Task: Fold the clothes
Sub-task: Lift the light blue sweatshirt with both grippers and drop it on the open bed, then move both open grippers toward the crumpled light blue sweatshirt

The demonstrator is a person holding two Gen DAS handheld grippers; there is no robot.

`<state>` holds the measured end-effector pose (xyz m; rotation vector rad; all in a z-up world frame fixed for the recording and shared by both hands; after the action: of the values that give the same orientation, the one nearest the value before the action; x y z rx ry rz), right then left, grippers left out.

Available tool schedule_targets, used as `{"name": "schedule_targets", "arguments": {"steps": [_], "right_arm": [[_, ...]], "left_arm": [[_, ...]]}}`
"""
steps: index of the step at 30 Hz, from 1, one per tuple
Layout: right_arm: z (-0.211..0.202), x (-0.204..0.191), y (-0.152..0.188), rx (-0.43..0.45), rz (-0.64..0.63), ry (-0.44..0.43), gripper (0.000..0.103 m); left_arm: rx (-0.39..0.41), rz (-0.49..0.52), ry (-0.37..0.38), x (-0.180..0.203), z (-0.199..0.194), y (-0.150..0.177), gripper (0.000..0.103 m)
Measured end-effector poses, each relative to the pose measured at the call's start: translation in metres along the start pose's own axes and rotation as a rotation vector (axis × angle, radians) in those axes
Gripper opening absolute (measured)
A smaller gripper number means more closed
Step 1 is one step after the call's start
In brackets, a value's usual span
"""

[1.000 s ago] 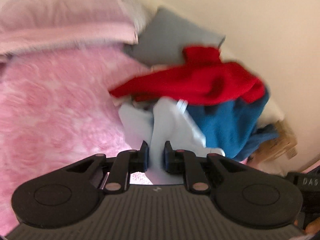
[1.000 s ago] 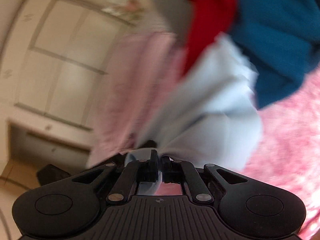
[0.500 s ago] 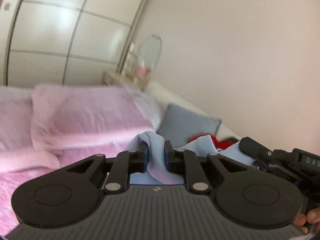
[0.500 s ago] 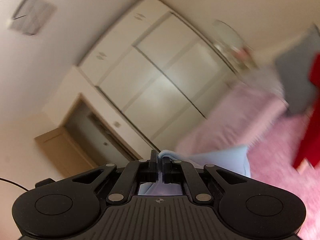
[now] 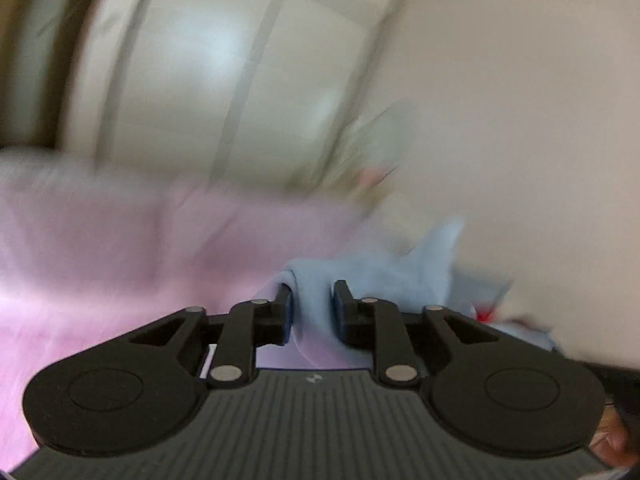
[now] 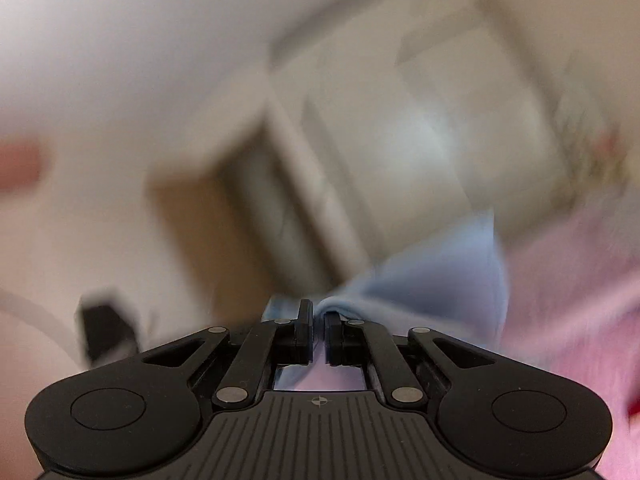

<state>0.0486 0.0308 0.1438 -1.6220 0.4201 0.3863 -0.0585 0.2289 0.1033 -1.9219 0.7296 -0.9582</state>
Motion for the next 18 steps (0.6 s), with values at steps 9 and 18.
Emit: {"name": "schedule_targets", "arguments": {"steps": [9,18], "right_arm": [[-0.009,0.109,0.148,-0.602,0.153,0.272,0.075],[-0.051,0.153,0.197,-0.754,-0.042,0.334,0.075]], "left_arm": [[-0.446,0.051,-0.514,-0.02,-0.03,0.176,0.022],[-0.462,0.033,-0.551,0.044,-0.086,0.245,0.032]]}}
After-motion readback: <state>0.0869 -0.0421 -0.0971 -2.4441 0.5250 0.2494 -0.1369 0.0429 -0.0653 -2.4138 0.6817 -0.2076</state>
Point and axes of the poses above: each gripper's, at about its wrist camera, not at the fingertips, and z roughly the way its jaws point, x to its right, y to its underside, the point moved 4 cm from there along z, roughly the way its jaws point, and after that the axes turned 8 degrees about x, right-handed, at the moved point
